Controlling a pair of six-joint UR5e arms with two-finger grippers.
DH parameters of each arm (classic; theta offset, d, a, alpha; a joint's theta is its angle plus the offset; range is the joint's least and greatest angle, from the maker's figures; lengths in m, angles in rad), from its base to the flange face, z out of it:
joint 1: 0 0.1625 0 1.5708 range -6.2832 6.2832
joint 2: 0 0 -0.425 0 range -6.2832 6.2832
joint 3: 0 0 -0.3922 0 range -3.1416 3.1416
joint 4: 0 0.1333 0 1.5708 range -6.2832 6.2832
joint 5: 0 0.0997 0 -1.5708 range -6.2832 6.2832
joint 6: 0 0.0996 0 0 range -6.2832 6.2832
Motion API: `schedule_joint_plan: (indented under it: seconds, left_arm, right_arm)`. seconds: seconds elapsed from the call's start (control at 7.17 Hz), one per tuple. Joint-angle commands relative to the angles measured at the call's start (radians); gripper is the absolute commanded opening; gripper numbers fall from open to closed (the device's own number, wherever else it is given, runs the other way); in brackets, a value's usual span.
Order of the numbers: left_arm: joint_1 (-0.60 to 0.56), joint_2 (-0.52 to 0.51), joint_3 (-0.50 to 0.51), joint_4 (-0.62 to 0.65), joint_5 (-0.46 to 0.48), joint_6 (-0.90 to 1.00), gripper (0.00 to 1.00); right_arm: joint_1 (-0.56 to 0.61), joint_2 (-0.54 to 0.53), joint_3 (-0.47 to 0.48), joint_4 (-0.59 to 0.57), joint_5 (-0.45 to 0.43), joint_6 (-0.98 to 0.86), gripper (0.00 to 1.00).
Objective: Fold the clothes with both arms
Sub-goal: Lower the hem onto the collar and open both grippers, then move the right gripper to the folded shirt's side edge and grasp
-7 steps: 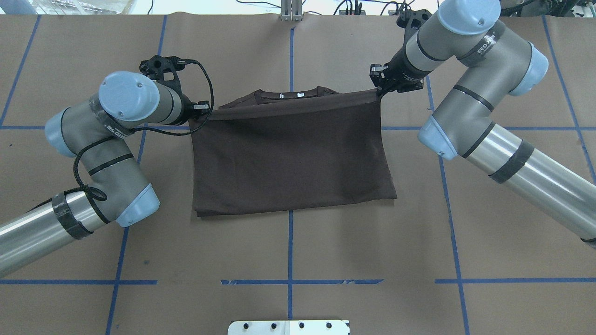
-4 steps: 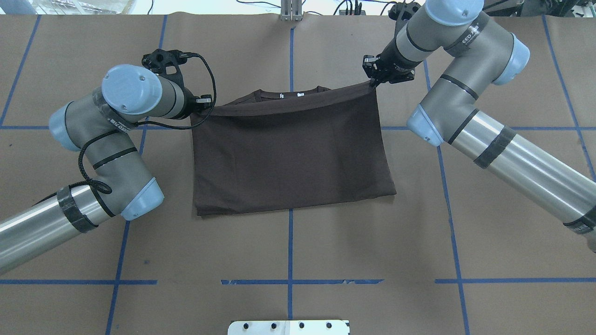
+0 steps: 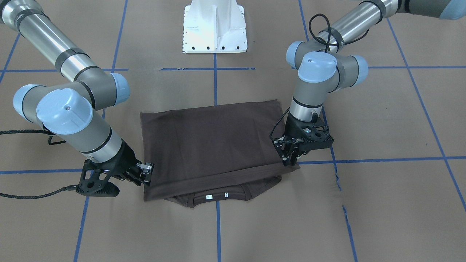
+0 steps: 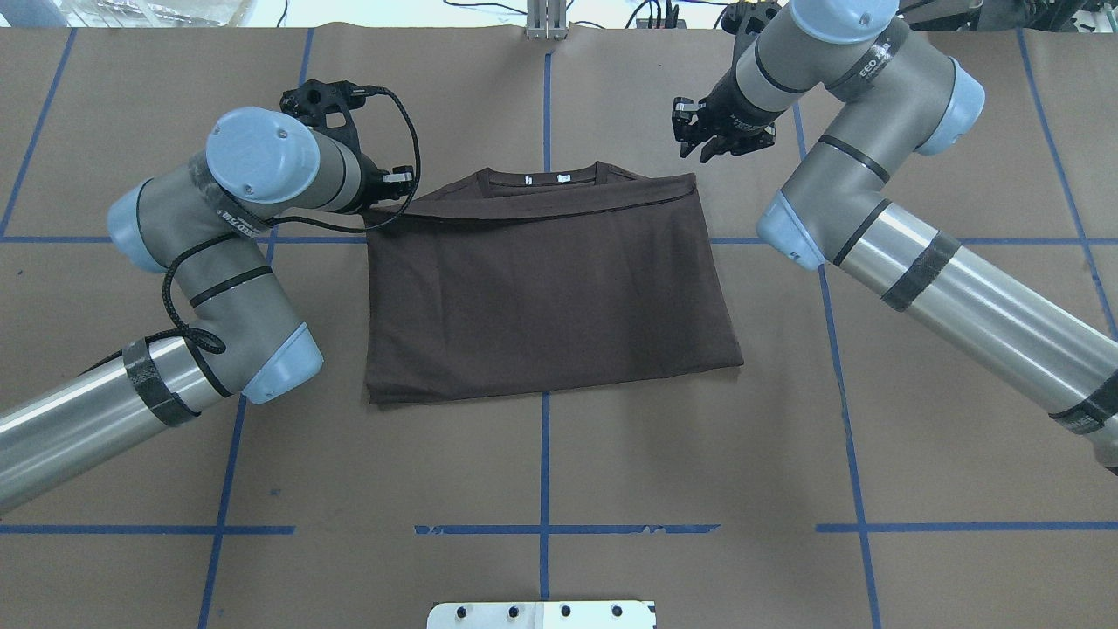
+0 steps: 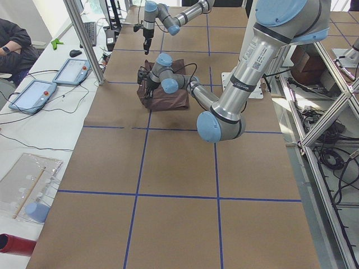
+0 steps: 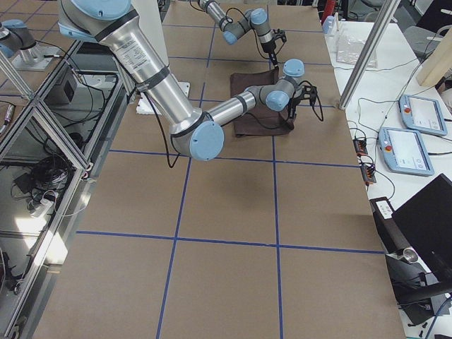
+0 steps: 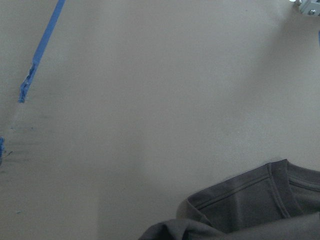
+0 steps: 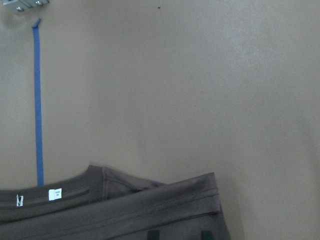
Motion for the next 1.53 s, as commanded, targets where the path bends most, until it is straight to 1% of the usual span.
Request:
schedule_joint_plan:
  seconds: [0.0, 0.14, 0.28, 0.42, 0.56, 0.7, 0.84, 0.98, 1.12, 1.26, 1.4]
  left_arm:
    - [-0.030, -0.022, 0.017, 0.006, -0.051, 0.003, 1.00]
    - [-0.031, -0.028, 0.017, 0.009, -0.080, 0.005, 1.00]
    - [-0.031, -0.033, 0.016, 0.009, -0.082, 0.005, 1.00]
    - [-0.031, -0.040, 0.012, 0.011, -0.082, 0.003, 1.00]
    - [-0.031, -0.042, 0.009, 0.011, -0.082, 0.003, 1.00]
    - [-0.031, -0.051, 0.008, 0.011, -0.082, 0.000, 1.00]
    - [-0.029, -0.060, 0.008, 0.011, -0.080, -0.001, 1.00]
    - [-0.031, -0.065, 0.008, 0.011, -0.082, 0.002, 1.00]
    - [-0.031, -0.065, 0.008, 0.011, -0.082, 0.002, 1.00]
    - [-0.031, -0.065, 0.008, 0.011, -0.082, 0.002, 1.00]
    - [-0.031, -0.066, 0.008, 0.011, -0.082, 0.002, 1.00]
  right_arm:
    - [0.002, -0.067, 0.075, 0.022, 0.083, 0.008, 1.00]
    - [-0.011, -0.160, 0.188, 0.011, 0.084, 0.033, 1.00]
    - [-0.059, -0.240, 0.279, 0.011, 0.070, 0.106, 1.00]
    - [-0.138, -0.310, 0.345, 0.011, -0.006, 0.169, 1.00]
    - [-0.210, -0.349, 0.371, 0.011, -0.083, 0.198, 1.00]
    - [-0.246, -0.378, 0.372, 0.012, -0.116, 0.202, 0.99]
    - [-0.252, -0.388, 0.387, 0.012, -0.110, 0.202, 0.97]
    - [-0.258, -0.398, 0.396, 0.012, -0.105, 0.202, 0.82]
    - [-0.260, -0.399, 0.398, 0.012, -0.102, 0.199, 0.45]
    - [-0.274, -0.399, 0.396, 0.012, -0.101, 0.188, 0.11]
    - [-0.281, -0.399, 0.396, 0.011, -0.099, 0.186, 0.00]
